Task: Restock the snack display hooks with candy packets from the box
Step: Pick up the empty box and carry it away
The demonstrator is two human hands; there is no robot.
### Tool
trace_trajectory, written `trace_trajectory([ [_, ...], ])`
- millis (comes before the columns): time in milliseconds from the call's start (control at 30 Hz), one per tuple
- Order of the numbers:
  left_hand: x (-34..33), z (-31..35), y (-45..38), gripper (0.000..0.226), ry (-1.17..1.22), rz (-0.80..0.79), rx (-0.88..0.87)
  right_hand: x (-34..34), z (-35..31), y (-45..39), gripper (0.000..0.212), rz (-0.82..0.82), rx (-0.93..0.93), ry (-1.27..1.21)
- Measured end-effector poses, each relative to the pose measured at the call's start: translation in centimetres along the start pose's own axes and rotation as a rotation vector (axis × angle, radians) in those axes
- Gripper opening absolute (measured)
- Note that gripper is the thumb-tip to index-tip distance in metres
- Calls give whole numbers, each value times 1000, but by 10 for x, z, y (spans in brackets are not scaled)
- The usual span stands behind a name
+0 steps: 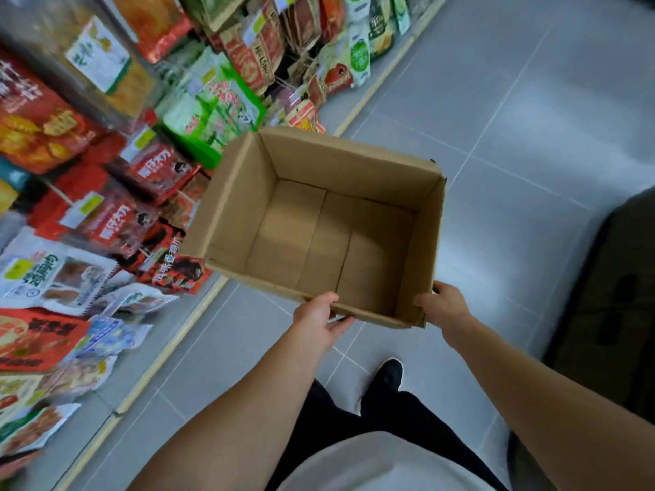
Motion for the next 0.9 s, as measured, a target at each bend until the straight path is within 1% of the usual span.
trace_trajectory([
  [33, -9, 3, 1, 23, 1, 1, -5, 7, -3, -4, 18, 5, 2, 0],
  [67, -34, 9, 1, 23, -21, -15, -8, 26, -11, -14, 18, 29, -1, -6],
  [233, -124, 43, -9, 18, -89, -57, -1, 87, -43, -59, 19, 87, -13, -58],
  [300, -173, 66, -20, 12, -141, -76, 16, 116, -60, -87, 18, 146, -31, -100],
  [500, -316, 148, -53, 13, -329, -143, 34, 185, -127, -168, 15, 267, -105, -251],
  [600, -387, 183, -59, 13, -431, -194, 42, 221, -161, -195, 16, 328, -137, -315],
  [667, -436, 202, -62, 14, -483, -209, 45, 249, -179, -215, 17, 380, -168, -369],
  [700, -450, 209, -62, 15, -491, -217, 46, 257, -185, -220, 16, 389, -175, -383],
  [867, -571, 236, -73, 17, -629, -282, 20, 326, -215, -272, 12, 464, -216, -525],
  [900, -608, 238, -76, 20, -663, -300, 16, 349, -221, -289, 11, 487, -228, -553],
])
Point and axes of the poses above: each hand's wrist, its own y-axis away from the middle knuckle, its own x-axis out of the back of the hand, z = x × y, the point moved 2 cm from there along -y, towards the middle knuckle, and after that the axes turned 6 degrees about -y, right-handed, at the moved point
